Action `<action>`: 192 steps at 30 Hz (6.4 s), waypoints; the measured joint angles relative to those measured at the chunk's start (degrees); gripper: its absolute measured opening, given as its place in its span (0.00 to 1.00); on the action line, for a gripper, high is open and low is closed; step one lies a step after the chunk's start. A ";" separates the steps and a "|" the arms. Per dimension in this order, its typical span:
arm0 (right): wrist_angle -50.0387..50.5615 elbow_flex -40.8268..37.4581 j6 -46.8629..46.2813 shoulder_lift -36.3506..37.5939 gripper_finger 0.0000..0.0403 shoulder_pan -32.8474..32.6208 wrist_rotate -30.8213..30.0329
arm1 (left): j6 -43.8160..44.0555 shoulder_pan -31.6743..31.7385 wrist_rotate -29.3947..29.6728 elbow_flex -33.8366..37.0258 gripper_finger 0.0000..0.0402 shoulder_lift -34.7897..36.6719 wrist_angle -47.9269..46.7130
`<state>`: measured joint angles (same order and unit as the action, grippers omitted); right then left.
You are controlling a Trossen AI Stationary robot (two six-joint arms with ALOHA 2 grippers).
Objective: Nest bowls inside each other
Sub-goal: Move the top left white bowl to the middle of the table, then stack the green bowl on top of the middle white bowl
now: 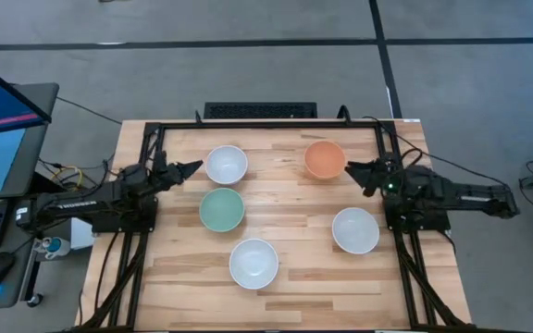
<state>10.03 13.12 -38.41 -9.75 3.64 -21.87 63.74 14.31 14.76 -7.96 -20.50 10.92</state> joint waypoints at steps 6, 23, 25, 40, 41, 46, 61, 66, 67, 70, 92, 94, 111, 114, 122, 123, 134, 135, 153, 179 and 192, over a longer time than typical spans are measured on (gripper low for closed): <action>19.32 18.57 19.93 -16.71 0.65 1.35 -6.95 | -7.78 0.00 -2.82 -9.27 0.46 -10.89 -8.26; 32.67 34.95 30.62 -50.78 0.65 14.88 3.83 | -36.51 1.27 -8.95 -37.98 0.46 -36.44 -38.85; 32.41 36.38 31.00 -51.43 0.65 15.13 4.03 | -38.38 2.50 -9.47 -38.44 0.46 -36.51 -42.91; 32.59 37.51 29.95 -56.56 0.65 15.22 6.85 | -67.73 5.66 -8.39 -38.52 0.46 -42.17 -60.50; 32.56 37.51 29.44 -57.02 0.65 14.98 6.86 | -69.36 5.96 -8.34 -38.58 0.46 -43.42 -61.60; 31.87 37.51 27.61 -58.26 0.65 14.39 6.86 | -80.21 6.59 -5.09 -42.89 0.46 -51.50 -67.11; 31.10 37.51 24.72 -57.84 0.65 14.53 7.00 | -105.49 9.66 -3.34 -49.65 0.46 -56.50 -67.92; 30.46 37.51 23.26 -57.84 0.65 15.81 7.02 | -115.69 7.67 -3.31 -46.49 0.46 -56.81 -65.02; 30.21 37.51 22.57 -57.84 0.65 16.13 7.03 | -117.62 7.45 -3.31 -45.94 0.46 -57.30 -64.54; 29.30 37.51 18.12 -57.84 0.65 17.16 7.04 | -122.25 7.69 -0.96 -43.29 0.46 -58.08 -62.37; 21.56 37.46 14.76 -60.75 0.65 18.00 9.99 | -122.84 7.98 -5.53 -43.02 0.24 -60.72 -55.15; 21.33 37.46 14.38 -60.75 0.65 17.85 9.97 | -122.55 7.98 -5.97 -42.88 0.24 -61.68 -54.77; 20.75 37.46 13.36 -60.66 0.65 17.86 9.88 | -121.07 7.89 -4.13 -42.76 0.11 -63.04 -49.18; 20.76 37.46 13.36 -60.66 0.65 17.90 9.86 | -119.69 7.88 -5.48 -42.76 0.02 -63.04 -49.27; 20.73 37.46 13.33 -60.64 0.65 18.27 9.85 | -120.04 5.62 -6.78 -43.66 0.01 -64.27 -49.53; 20.73 37.46 13.36 -60.64 0.65 18.49 9.86 | -120.03 5.12 -6.90 -44.31 0.01 -65.03 -49.38; 20.80 40.94 16.14 -60.64 0.65 21.31 9.86 | -119.45 1.80 -8.32 -60.56 0.00 -76.78 -50.73; 20.85 41.01 16.36 -60.64 0.65 21.69 9.85 | -119.30 1.55 -9.25 -62.26 0.00 -77.36 -51.55; 23.55 41.03 16.58 -60.64 0.65 28.72 11.79 | -112.80 -9.75 -9.04 -74.26 0.00 -87.57 -60.88; 23.61 41.03 15.91 -60.75 0.65 30.16 14.37 | -101.63 -13.50 -7.01 -84.79 0.22 -92.07 -63.86; 23.86 41.03 16.21 -60.73 0.65 30.25 14.28 | -93.40 -12.15 -8.28 -86.10 0.43 -92.07 -73.03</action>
<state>33.89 54.15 -22.20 -70.48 33.89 -7.60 -29.66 2.16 6.48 -94.06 -112.57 -62.11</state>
